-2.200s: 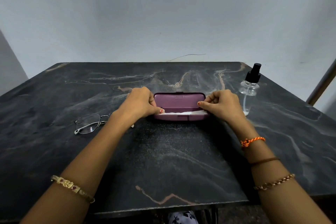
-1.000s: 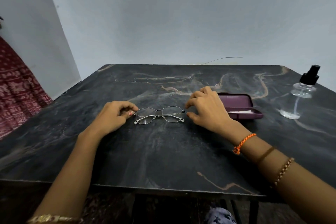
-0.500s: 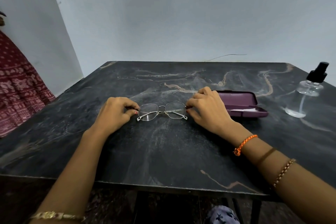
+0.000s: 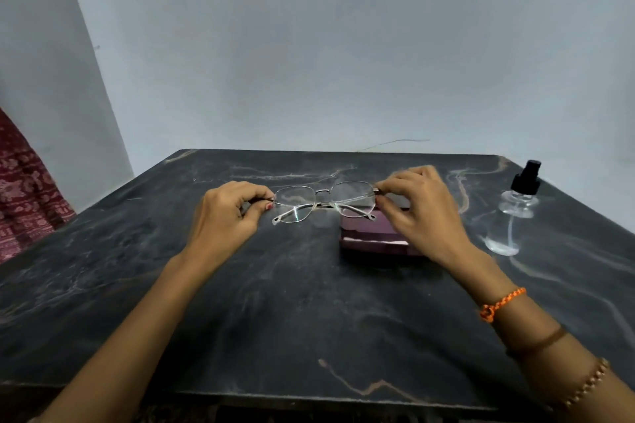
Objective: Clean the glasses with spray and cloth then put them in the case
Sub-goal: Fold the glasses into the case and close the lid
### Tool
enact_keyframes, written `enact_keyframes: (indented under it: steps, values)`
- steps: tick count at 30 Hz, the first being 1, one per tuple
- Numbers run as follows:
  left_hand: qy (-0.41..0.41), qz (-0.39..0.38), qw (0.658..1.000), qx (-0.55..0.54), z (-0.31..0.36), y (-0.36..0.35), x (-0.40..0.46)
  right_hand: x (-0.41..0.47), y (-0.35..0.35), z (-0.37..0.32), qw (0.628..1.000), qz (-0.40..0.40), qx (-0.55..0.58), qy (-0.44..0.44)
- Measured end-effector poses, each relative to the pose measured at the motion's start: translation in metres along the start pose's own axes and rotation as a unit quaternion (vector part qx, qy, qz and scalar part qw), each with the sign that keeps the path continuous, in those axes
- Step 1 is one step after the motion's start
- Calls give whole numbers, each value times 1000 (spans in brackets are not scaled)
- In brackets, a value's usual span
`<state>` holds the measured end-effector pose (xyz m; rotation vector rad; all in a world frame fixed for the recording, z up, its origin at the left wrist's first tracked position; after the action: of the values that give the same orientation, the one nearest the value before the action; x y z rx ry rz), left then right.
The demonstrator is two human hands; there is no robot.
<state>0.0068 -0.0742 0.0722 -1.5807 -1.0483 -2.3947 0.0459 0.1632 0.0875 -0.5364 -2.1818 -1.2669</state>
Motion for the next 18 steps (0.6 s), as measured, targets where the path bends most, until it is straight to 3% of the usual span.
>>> enact_keyframes:
  steps: [5, 13, 18]
  values:
    - [-46, -40, 998, -18, 32, -42, 27, 1, 32, 46, 999, 30, 5, -42]
    - [-75, -103, 991, -30, 49, -97, 23, -17, 30, 96, 989, -26, 74, -122]
    - [-56, -123, 990, -40, 38, -102, 19, -21, 23, 97, 991, -56, 42, -114]
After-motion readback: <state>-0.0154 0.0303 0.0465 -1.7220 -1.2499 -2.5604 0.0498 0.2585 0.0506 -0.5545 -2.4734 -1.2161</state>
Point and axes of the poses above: each hand's wrist, its own x-axis towards the middle knuckle, its own y-axis out of the back of the hand, z = x × y, the point moved 4 cm from there along x, towards the middle knuckle, and after that the axes turned 10 degrees about -y, right-handed, at the moved point
